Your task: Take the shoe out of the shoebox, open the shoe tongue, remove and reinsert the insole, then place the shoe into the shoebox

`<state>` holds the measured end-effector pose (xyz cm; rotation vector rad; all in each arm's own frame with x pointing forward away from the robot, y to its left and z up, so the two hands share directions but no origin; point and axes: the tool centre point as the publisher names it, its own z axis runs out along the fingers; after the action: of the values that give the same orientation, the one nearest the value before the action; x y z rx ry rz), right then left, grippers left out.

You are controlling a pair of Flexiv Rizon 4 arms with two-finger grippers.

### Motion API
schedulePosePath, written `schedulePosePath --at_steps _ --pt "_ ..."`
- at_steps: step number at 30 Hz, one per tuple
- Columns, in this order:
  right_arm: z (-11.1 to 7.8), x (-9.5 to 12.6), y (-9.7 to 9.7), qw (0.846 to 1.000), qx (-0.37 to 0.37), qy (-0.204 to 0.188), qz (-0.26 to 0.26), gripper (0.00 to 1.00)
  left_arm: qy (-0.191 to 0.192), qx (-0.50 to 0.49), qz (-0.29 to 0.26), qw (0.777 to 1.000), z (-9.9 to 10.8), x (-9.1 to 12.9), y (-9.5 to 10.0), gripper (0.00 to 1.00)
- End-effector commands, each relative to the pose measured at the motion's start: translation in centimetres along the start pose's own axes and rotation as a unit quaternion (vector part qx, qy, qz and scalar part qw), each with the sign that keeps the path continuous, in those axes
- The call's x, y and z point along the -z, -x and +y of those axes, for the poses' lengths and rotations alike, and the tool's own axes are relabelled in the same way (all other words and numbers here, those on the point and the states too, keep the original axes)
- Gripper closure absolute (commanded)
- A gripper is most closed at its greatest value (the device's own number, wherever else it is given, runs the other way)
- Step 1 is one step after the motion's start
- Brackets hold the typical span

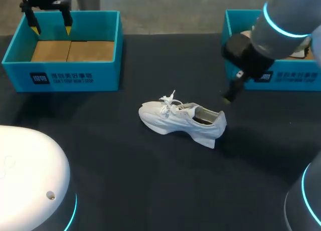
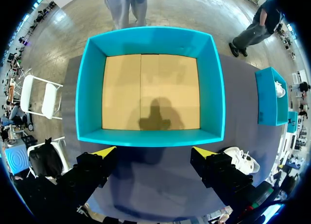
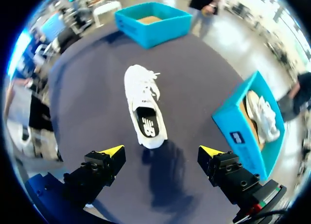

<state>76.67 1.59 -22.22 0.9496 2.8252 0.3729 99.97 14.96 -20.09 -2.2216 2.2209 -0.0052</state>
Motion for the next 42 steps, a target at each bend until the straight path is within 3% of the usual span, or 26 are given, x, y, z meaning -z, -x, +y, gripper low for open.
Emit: schedulePosePath --at_steps 1,6,8,29,31,34,42 --pt "-1.5 -0.2 0.8 0.897 0.422 0.1 0.091 0.0 0.001 0.0 0.0 1.0 0.0 0.0 0.0 0.0" --pt "-2.2 -0.2 1.1 0.874 0.463 0.104 0.103 0.0 0.001 0.0 0.0 1.0 0.0 0.0 0.0 0.0" --pt "-2.4 -0.5 1.3 0.877 0.463 0.09 0.093 0.0 0.001 0.0 0.0 1.0 0.0 0.0 0.0 0.0" --pt "-2.7 -0.5 1.5 0.879 0.461 0.083 0.093 0.0 0.001 0.0 0.0 1.0 0.0 0.0 0.0 0.0" --pt "-3.1 -0.4 2.1 0.887 0.432 0.128 0.099 0.0 0.001 0.0 0.0 1.0 0.0 0.0 0.0 0.0" --pt "-3.9 -0.4 3.3 0.898 0.398 0.156 0.103 0.0 0.001 0.0 0.0 1.0 0.0 0.0 0.0 0.0" --pt "-6.3 -0.9 4.8 0.902 0.346 0.223 0.132 0.0 0.001 0.0 0.0 1.0 0.0 0.0 0.0 0.0"
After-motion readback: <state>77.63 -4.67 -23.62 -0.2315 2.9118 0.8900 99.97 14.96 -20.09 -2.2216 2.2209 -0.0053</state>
